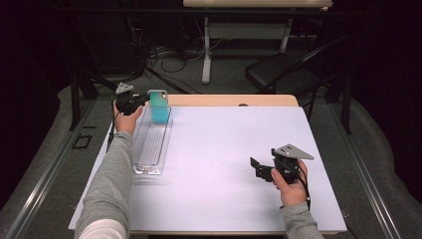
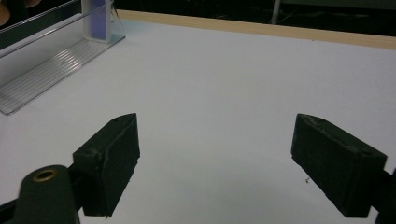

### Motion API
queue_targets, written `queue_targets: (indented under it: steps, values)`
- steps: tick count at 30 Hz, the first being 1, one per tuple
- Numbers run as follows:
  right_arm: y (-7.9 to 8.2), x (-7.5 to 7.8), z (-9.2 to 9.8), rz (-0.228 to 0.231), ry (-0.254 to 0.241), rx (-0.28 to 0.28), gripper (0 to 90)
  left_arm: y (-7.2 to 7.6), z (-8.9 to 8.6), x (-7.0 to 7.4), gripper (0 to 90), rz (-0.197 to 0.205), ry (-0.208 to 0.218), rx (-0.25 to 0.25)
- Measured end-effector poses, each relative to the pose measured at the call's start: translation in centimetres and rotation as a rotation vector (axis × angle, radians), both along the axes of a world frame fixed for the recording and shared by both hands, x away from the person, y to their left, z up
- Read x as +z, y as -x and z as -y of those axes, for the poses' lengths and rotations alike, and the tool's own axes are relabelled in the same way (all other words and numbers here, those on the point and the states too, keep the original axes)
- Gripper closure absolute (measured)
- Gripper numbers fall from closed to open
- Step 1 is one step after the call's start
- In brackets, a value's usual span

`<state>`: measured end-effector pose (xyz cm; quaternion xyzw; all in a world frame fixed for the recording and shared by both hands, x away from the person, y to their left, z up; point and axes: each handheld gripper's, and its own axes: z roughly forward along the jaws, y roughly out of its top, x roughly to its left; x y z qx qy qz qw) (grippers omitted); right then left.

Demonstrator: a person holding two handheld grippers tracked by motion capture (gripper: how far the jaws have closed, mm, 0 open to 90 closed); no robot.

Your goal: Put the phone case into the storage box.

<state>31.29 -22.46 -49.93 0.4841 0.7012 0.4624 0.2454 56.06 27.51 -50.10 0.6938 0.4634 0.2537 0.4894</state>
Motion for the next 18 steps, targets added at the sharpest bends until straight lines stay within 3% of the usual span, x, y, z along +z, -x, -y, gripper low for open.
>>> queue_targets:
  steps: [7, 13, 18]
  values:
    - [-0.03, -0.04, -0.05, 0.004, 0.003, 0.002, 15.0, 0.03, -0.14, 0.06, 68.9, -0.008, 0.018, 0.010]
    - [-0.03, -0.06, -0.15, 0.003, 0.002, 0.003, 15.0, 0.09, -0.16, 0.22, 53.3, -0.013, 0.047, 0.033]
    - [-0.06, -0.10, -0.09, -0.001, 0.003, 0.005, 15.0, 0.15, -0.26, 0.28, 47.2, -0.037, 0.057, 0.053]
